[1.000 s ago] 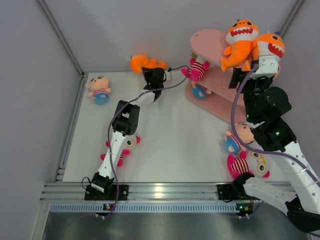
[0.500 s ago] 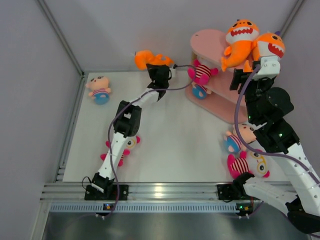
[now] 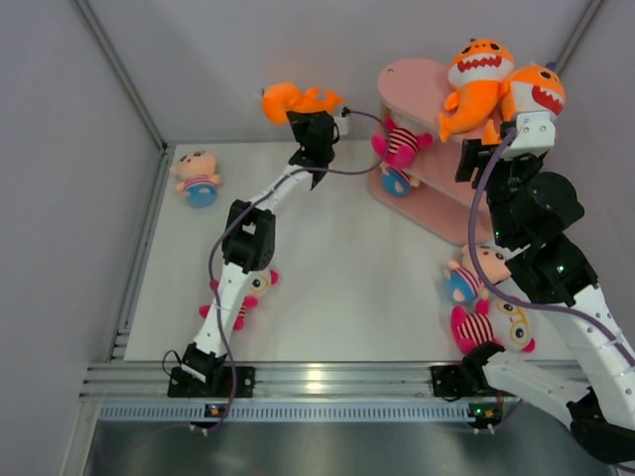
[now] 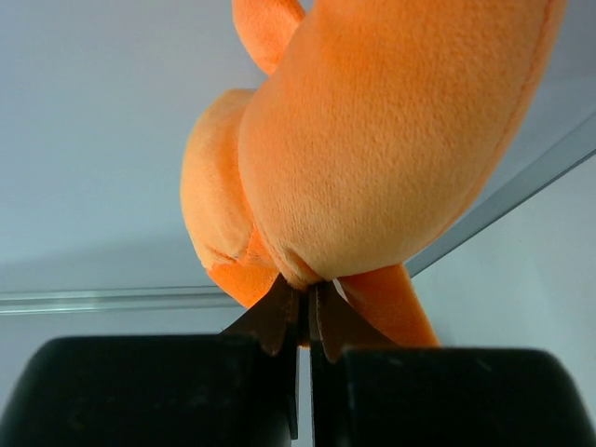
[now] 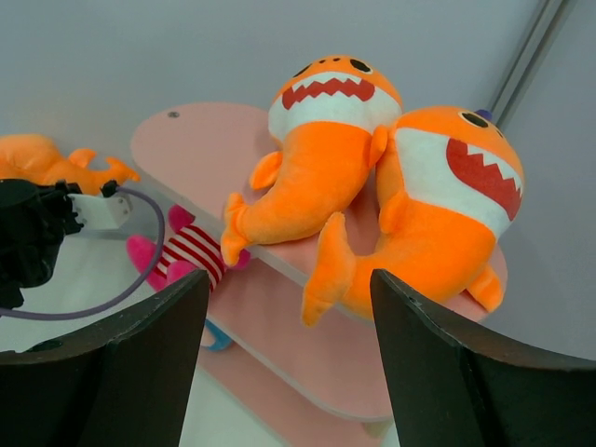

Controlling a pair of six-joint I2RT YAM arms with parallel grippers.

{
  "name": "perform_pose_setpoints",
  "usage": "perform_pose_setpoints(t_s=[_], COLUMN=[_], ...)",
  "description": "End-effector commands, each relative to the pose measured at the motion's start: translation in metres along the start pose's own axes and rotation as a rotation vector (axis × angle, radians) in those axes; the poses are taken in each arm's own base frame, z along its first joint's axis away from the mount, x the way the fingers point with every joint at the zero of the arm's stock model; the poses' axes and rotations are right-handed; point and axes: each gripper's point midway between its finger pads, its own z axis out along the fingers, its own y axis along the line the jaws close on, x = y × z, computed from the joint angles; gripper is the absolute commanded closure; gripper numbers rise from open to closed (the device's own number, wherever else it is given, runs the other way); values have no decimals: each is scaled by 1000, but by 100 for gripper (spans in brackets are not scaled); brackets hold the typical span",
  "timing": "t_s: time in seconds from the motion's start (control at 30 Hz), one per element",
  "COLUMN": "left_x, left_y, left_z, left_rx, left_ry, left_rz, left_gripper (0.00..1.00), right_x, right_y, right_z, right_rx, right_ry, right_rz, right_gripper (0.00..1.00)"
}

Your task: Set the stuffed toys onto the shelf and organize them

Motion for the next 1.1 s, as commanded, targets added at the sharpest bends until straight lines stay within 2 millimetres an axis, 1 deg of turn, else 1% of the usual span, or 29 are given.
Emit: perform_pose_setpoints(t_s=[0.0,0.1,0.13,0.17,0.3,0.4,0.47,0.5,0.57,0.6,0.67,0.7,0.73,0.8,0.83,0.87,0.9,0.93,0.97,1.0,1.03,1.07], left_x=[1,6,9,12,18,23,29,30,35,38,43,41,46,42,43,44,36,39,39,37,32,30], left_y=[91,95,101,97,101,107,109,112,118,132,132,135,147,156,170,169,168,183,180,182,183,181], left_z=[-16,-18,-19,-19,-25,-32,-39,-43,-56,-64,-75,-79,-91,-103,-114,-122,-131,-144,-155,-165,-185,-197], left_rx=[-114,-110,-115,-105,-95,-90,-77,-70,-38,-36,31,50,73,115,126,167,223,237,287,323,393,444], left_ry=[-9,-5,-4,1,4,7,11,7,1,-8,-2,-20,-25,-65,-87,-92,-137,-164,-172,-204,-261,-291], left_rz=[-149,-158,-172,-168,-180,-189,-205,-219,-278,-361,-396,-471,-498,-568,-637,-645,-699,-741,-759,-795,-865,-892], left_gripper=[100,100,100,100,100,100,100,100,100,100,100,100,100,100,100,100,100,100,100,100,100,100], right_x=[-26,-27,-27,-27,-27,-28,-25,-28,-26,-29,-31,-34,-35,-38,-39,-46,-43,-44,-49,-50,-49,-53], right_y=[0,0,0,1,3,6,10,12,18,22,31,34,37,47,51,54,58,60,60,64,69,74], right_z=[-6,-7,-7,-7,-6,-8,-8,-8,-9,-10,-12,-13,-15,-17,-18,-21,-20,-21,-22,-21,-19,-20], right_rx=[-22,-26,-28,-29,-41,-58,-77,-96,-122,-149,-199,-216,-236,-290,-310,-341,-349,-358,-360,-371,-387,-409], right_ry=[-57,-59,-59,-60,-58,-53,-31,-34,-18,-22,-27,-31,-34,-24,-19,-25,2,8,6,10,15,14], right_rz=[51,58,59,61,67,76,71,83,94,102,131,142,152,178,185,196,217,229,265,283,297,327], right_gripper=[29,29,29,29,29,29,29,29,29,29,28,28,27,26,25,25,23,23,22,22,21,21])
